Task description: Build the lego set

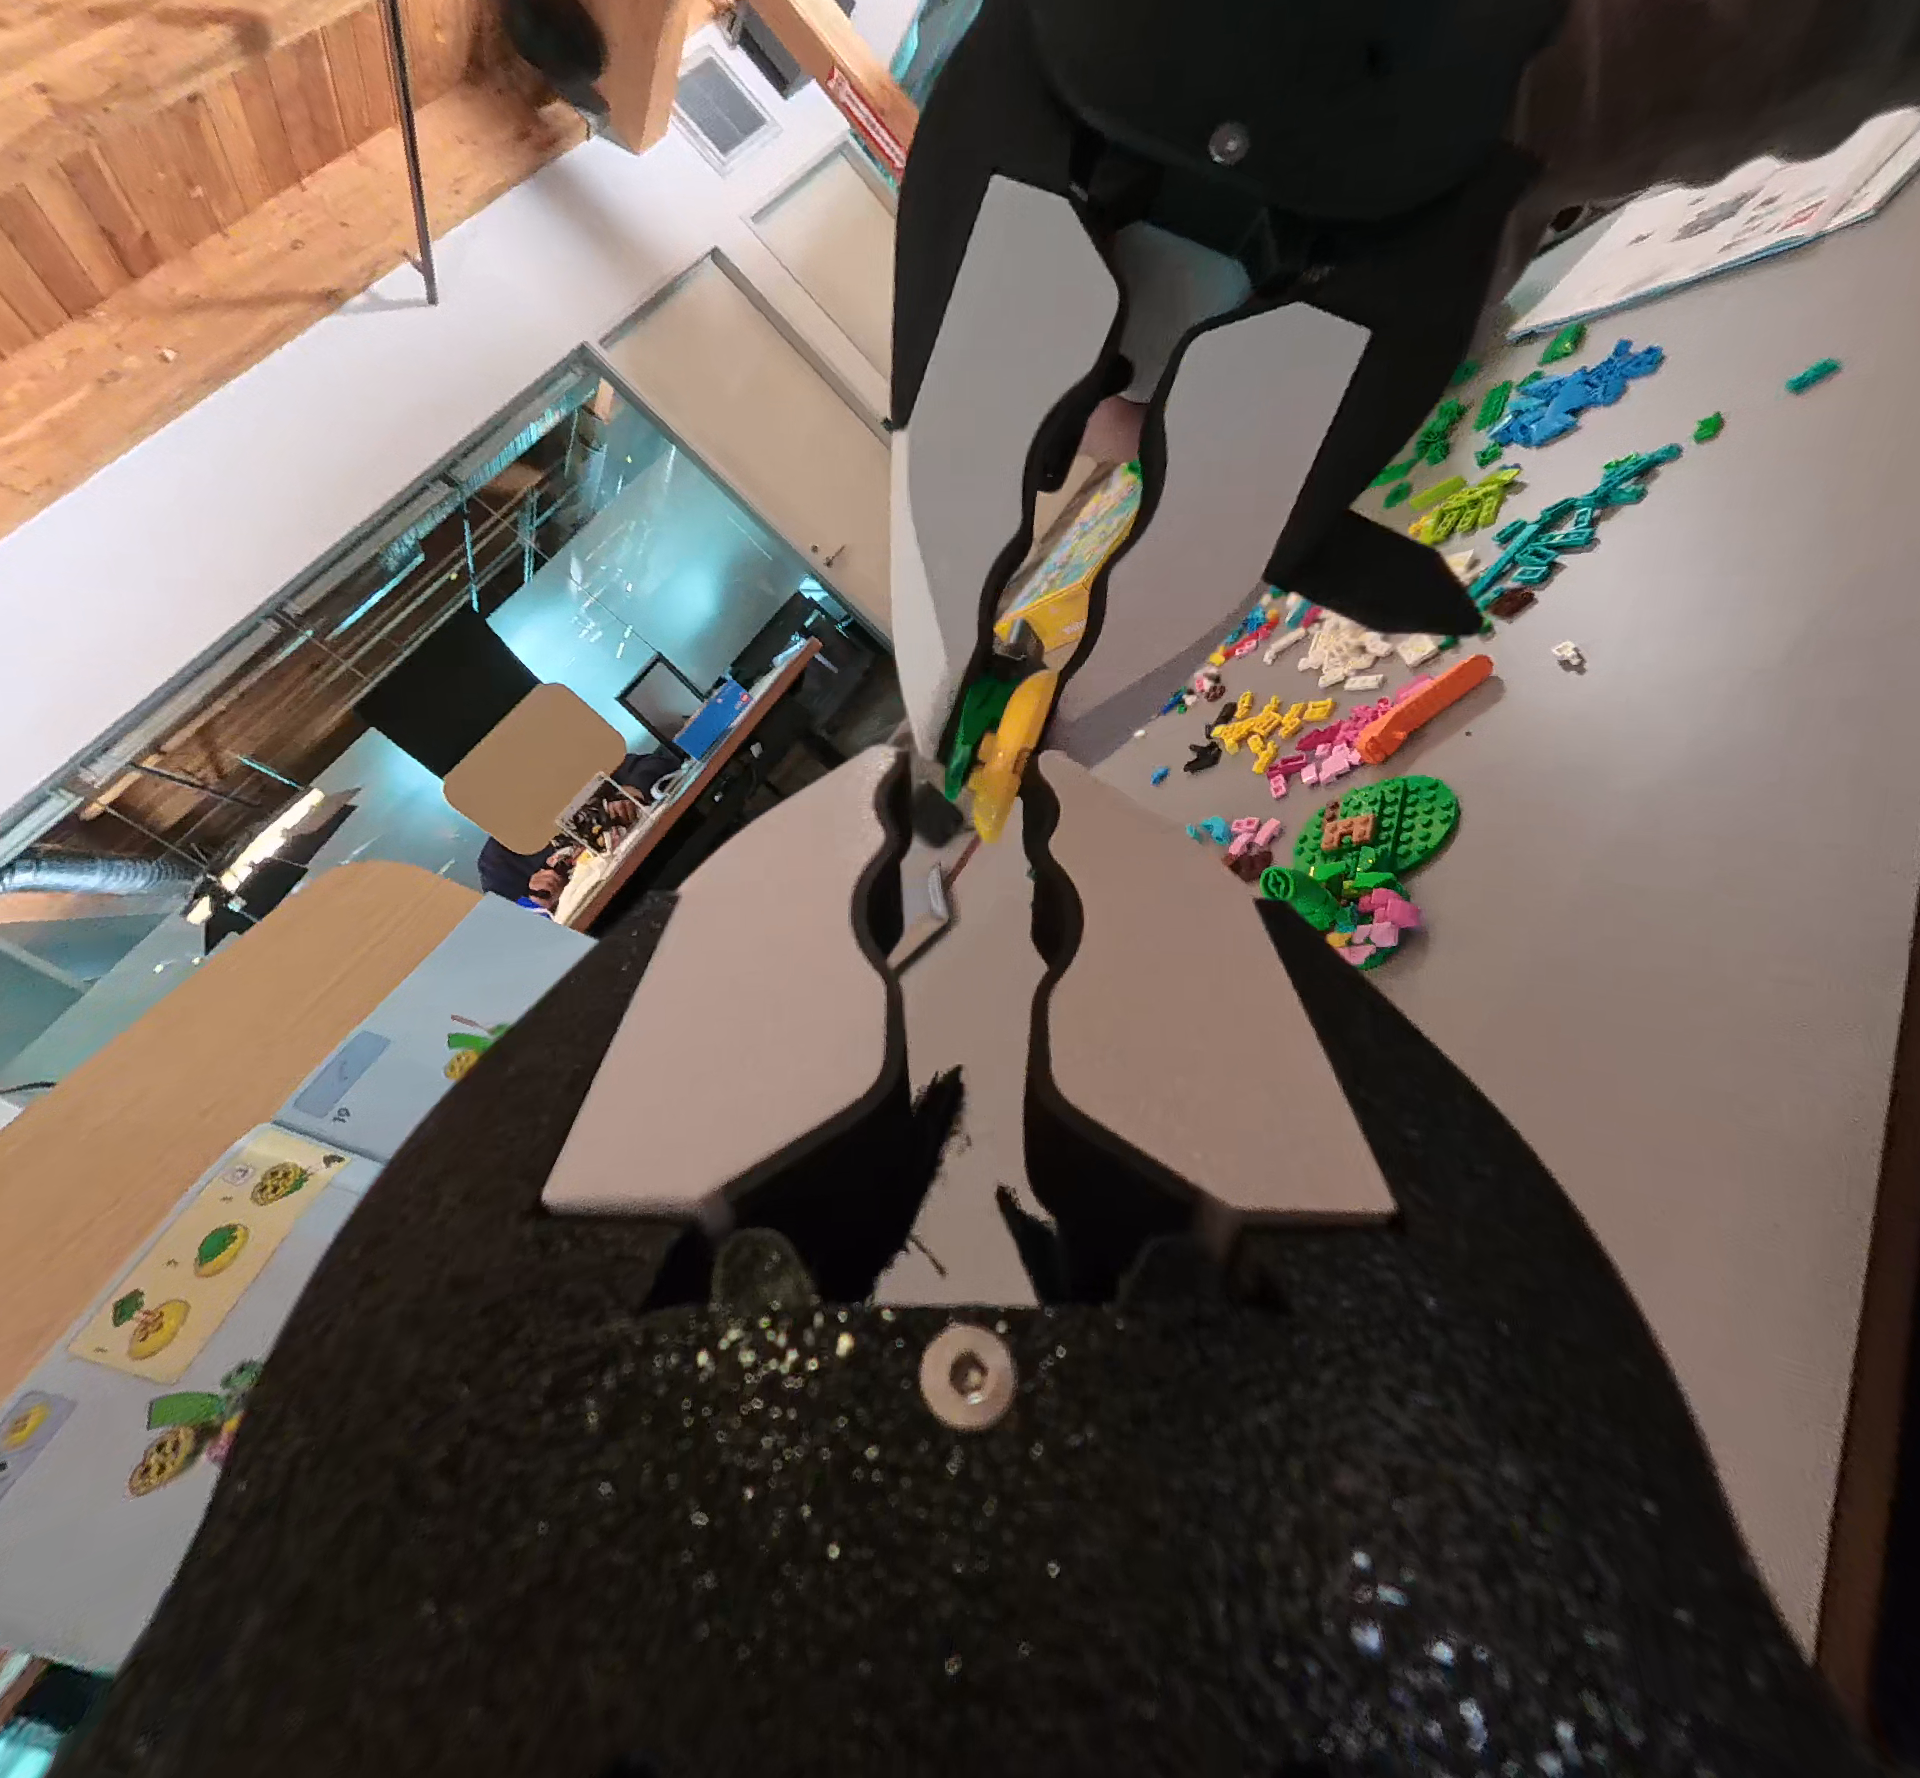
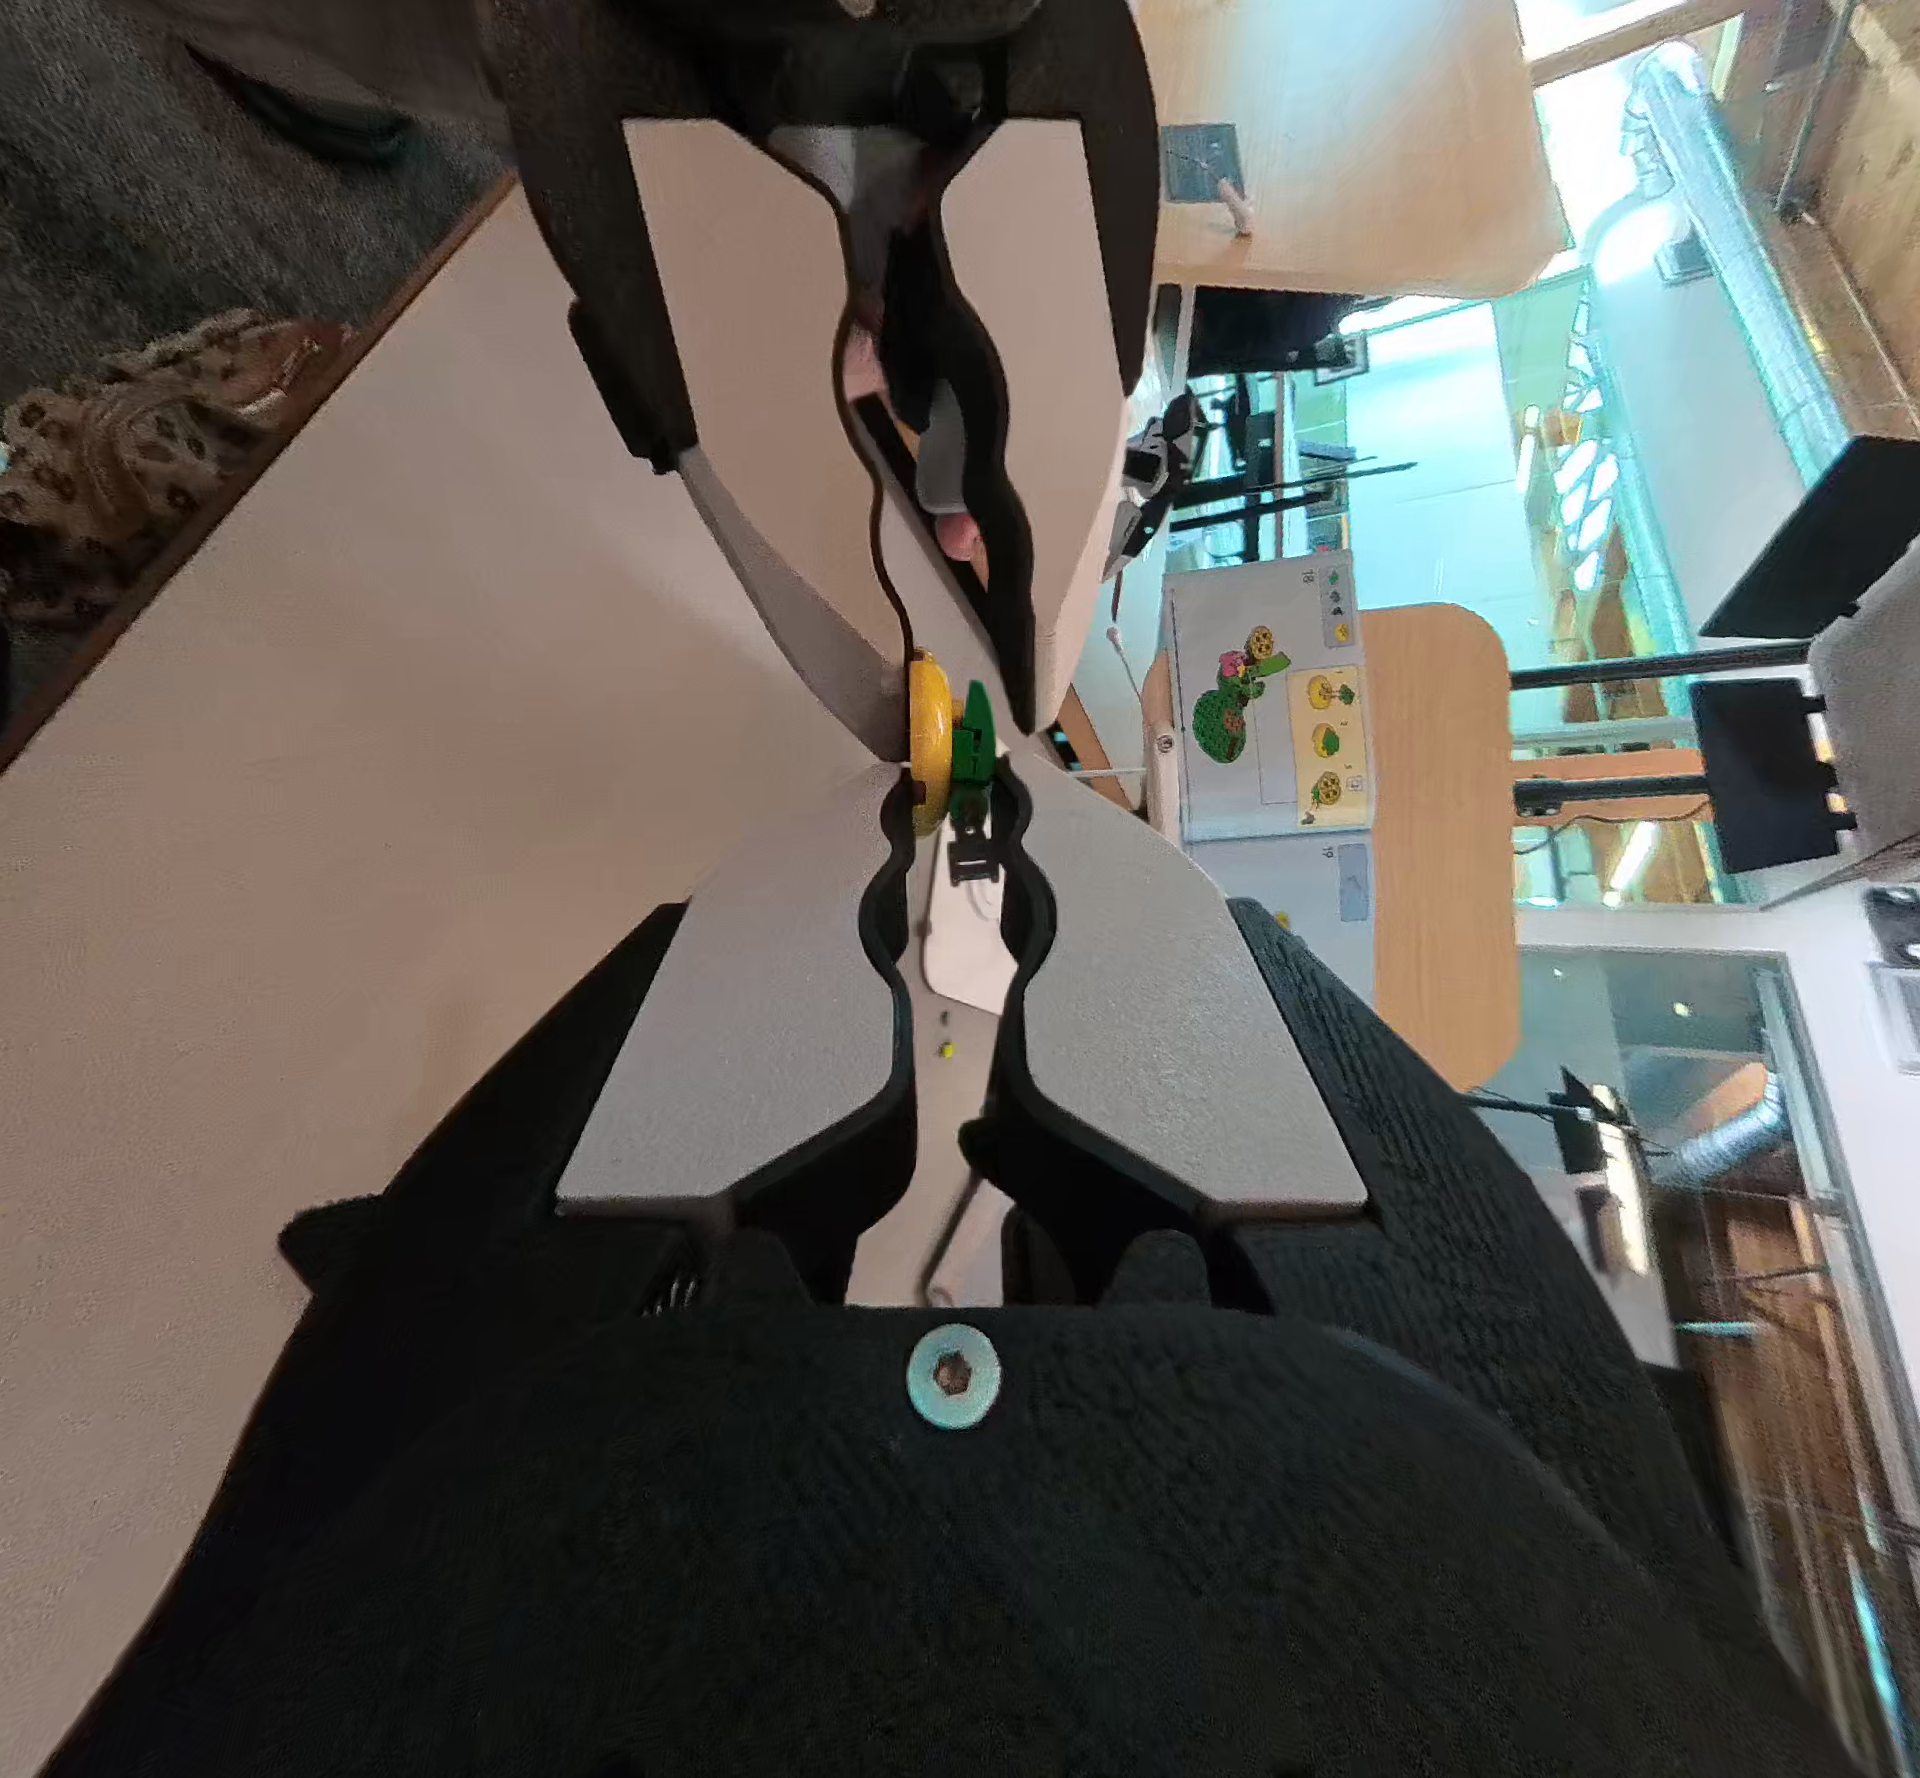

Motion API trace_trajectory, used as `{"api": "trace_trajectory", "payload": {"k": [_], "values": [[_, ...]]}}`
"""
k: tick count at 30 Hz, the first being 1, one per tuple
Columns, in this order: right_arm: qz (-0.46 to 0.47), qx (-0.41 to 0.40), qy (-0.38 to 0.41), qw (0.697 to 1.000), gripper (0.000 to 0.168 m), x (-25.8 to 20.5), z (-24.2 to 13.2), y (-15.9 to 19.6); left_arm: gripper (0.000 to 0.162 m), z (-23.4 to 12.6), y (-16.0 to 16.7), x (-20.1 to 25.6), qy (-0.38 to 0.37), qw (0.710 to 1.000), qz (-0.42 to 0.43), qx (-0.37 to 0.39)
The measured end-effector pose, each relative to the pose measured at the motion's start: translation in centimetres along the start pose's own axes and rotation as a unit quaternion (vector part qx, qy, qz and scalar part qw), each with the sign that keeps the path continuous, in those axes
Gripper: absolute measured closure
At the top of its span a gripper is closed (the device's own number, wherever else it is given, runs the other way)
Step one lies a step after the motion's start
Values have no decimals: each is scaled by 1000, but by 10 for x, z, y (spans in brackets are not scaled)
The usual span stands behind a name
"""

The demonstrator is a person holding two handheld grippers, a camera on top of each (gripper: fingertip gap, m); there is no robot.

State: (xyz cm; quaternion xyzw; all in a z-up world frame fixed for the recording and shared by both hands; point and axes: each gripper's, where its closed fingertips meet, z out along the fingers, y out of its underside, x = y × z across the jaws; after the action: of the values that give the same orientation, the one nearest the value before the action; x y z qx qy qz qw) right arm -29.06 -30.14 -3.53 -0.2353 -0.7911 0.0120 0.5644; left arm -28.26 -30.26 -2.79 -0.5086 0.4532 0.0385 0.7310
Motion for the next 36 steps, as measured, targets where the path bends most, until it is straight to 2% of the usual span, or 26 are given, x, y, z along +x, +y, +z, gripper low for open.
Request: {"api": "trace_trajectory", "payload": {"k": [1, 2, 7, 16, 18, 21, 23, 26, 31, 33, 36], "values": [[4, 1, -5, 1000, 157, 0, -1, -1, 143, 0, -1, 1, 0, 1000, 7, 5], [4, 2, -5, 1000, 157, 0, -2, -1, 148, 0, -3, 2, 2, 1000, 15, 9], [-11, -6, -17, 1000, 157, -4, 0, 0, 150, 0, 2, 7, 8, 998, 65, -12], [-133, -63, 10, 989, 157, -9, 4, 9, 150, 2, 14, 12, 9, 990, 124, -70], [-134, -64, 4, 989, 156, -13, 5, 10, 150, 2, 16, 15, 19, 989, 125, -76], [-86, -54, -2, 995, 156, -13, 5, 12, 150, 5, 15, 13, 14, 993, 104, -63], [-37, -39, 9, 999, 157, -6, 4, 11, 149, 7, 11, 7, 1, 998, 47, -39], [46, 9, 9, 999, 157, 1, 1, 8, 136, 5, 9, -2, -6, 1000, -11, -25], [122, 82, 1, 989, 157, 4, -6, 2, 148, -2, -8, -2, -5, 1000, -11, 29], [138, 93, -2, 986, 157, 3, -8, 1, 157, -3, -10, 2, 3, 999, 6, 32], [138, 96, -2, 986, 157, 2, -8, 0, 158, -3, -10, 4, 3, 999, 24, 34]]}}
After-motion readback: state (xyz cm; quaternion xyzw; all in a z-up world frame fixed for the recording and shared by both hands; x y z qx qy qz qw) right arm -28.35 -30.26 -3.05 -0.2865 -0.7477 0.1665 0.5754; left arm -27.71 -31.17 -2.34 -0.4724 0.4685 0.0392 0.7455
